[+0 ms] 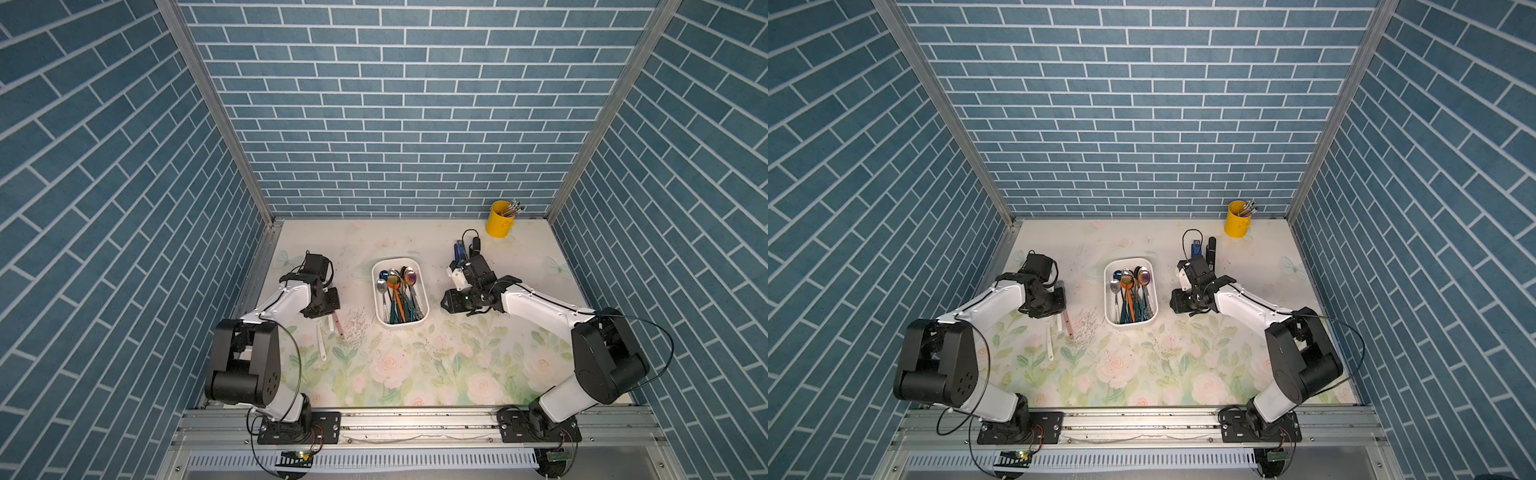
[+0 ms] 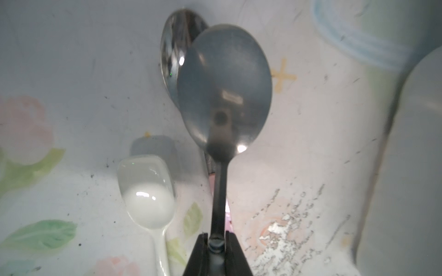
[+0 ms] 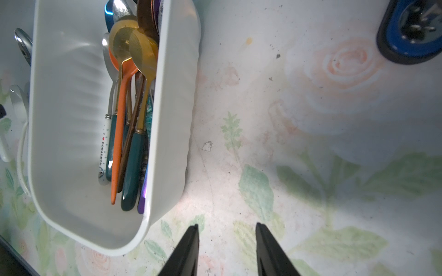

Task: Put the spoon into the storage box
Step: Pick up the spoon from the center of the board, then place the spoon in the storage box.

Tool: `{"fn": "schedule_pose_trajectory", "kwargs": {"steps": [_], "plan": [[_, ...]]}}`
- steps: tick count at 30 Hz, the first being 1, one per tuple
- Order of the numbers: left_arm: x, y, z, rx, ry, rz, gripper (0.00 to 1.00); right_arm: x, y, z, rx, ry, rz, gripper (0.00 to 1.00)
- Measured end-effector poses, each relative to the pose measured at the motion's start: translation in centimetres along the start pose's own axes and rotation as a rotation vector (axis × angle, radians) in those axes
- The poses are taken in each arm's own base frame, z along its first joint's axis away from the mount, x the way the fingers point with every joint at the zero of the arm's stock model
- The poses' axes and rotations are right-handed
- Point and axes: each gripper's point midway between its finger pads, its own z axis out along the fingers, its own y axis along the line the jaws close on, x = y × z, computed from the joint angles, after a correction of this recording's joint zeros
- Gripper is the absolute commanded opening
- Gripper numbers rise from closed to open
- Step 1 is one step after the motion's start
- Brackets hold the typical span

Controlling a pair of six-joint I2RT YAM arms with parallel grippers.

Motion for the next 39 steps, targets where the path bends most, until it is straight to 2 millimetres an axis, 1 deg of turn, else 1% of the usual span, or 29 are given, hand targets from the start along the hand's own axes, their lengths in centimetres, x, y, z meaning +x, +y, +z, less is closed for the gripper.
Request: {"fn": "schedule_pose_trajectory", "kwargs": {"steps": [3, 6, 8, 10, 13, 16, 19, 23, 26, 31, 35, 39], "plan": [[-0.9, -1.4, -1.7, 0.052, -0.043, -0.005, 0.0, 0.0, 0.0, 0.0, 0.0, 0.001, 0.0, 0.42], [-1.5, -3.7, -3.3, 0.115, -0.073, 0.007, 0.0, 0.1, -0.1, 0.4, 0.003, 0.011, 0.0, 0.42], [-1.6, -5.9, -4.0, 0.167, -0.083, 0.026, 0.0, 0.2, 0.1, 0.8, 0.008, 0.021, -0.004, 0.42], [-1.2, -8.4, -4.4, 0.219, -0.082, 0.049, 0.0, 0.1, 0.5, 1.1, 0.008, 0.026, -0.014, 0.42], [-0.6, -12.2, -4.7, 0.292, -0.068, 0.089, 0.0, -0.1, 1.4, 1.4, 0.006, 0.026, -0.037, 0.42], [-0.2, -15.6, -4.2, 0.347, -0.046, 0.121, 0.0, 0.1, 2.3, 1.8, -0.001, 0.033, -0.061, 0.42], [0.2, -17.7, -3.3, 0.375, -0.024, 0.14, 0.0, 0.7, 3.0, 2.3, -0.003, 0.05, -0.078, 0.42], [0.9, -18.6, -1.8, 0.375, 0.01, 0.155, 0.0, 1.2, 3.3, 3.0, 0.004, 0.067, -0.09, 0.42], [1.3, -18.6, -0.7, 0.361, 0.033, 0.157, 0.0, 1.4, 3.6, 3.1, 0.001, 0.074, -0.097, 0.42], [1.7, -18.7, 0.2, 0.35, 0.051, 0.162, 0.0, 1.7, 4.1, 3.4, -0.008, 0.082, -0.11, 0.42], [2.0, -18.7, 1.1, 0.341, 0.062, 0.171, 0.0, 1.8, 4.2, 3.6, -0.008, 0.087, -0.113, 0.42], [2.8, -18.2, 2.5, 0.314, 0.089, 0.18, 0.0, 1.7, 4.2, 3.5, -0.001, 0.083, -0.115, 0.42]]}}
